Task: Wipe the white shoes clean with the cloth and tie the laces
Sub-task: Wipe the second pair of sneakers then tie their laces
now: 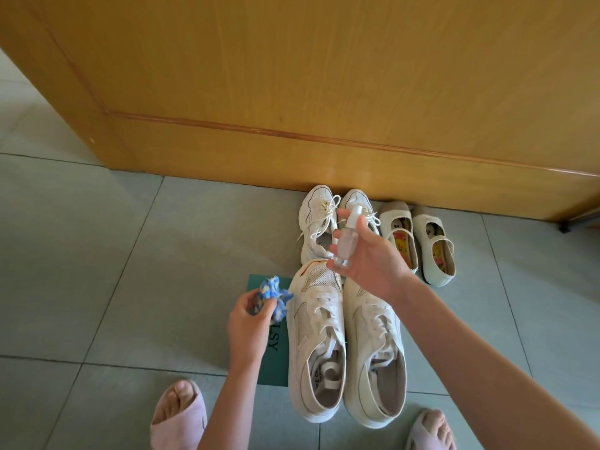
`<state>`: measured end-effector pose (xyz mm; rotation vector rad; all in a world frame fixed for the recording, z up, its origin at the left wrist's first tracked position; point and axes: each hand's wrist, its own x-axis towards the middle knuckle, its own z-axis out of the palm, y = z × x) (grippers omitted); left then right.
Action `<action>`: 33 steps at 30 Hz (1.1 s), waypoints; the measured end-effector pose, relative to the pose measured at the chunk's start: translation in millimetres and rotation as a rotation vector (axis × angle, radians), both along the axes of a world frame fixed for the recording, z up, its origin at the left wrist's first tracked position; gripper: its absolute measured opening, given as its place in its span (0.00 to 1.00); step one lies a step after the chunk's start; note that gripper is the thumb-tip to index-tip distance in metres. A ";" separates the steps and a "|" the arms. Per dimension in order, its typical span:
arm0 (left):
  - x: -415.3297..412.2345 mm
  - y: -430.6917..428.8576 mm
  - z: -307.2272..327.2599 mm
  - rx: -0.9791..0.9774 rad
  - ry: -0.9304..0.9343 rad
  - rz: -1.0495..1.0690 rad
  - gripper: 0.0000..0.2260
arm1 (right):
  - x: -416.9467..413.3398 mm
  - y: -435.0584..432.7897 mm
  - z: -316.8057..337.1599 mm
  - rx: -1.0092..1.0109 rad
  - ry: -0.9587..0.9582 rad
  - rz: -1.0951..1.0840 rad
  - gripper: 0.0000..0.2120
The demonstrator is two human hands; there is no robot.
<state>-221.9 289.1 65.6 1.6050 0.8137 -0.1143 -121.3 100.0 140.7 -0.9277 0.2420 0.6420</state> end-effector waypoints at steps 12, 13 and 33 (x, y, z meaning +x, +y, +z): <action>5.7 0.1 2.3 -0.008 0.020 0.054 0.11 | 39.3 -25.5 2.2 -0.472 -0.070 0.420 0.24; 6.9 -0.1 2.5 -0.009 0.023 0.054 0.11 | 43.4 -25.1 3.6 -0.546 -0.066 0.459 0.26; 21.2 -14.0 7.8 -0.154 -0.010 0.328 0.08 | 70.6 32.8 -48.3 -1.391 -0.539 0.916 0.22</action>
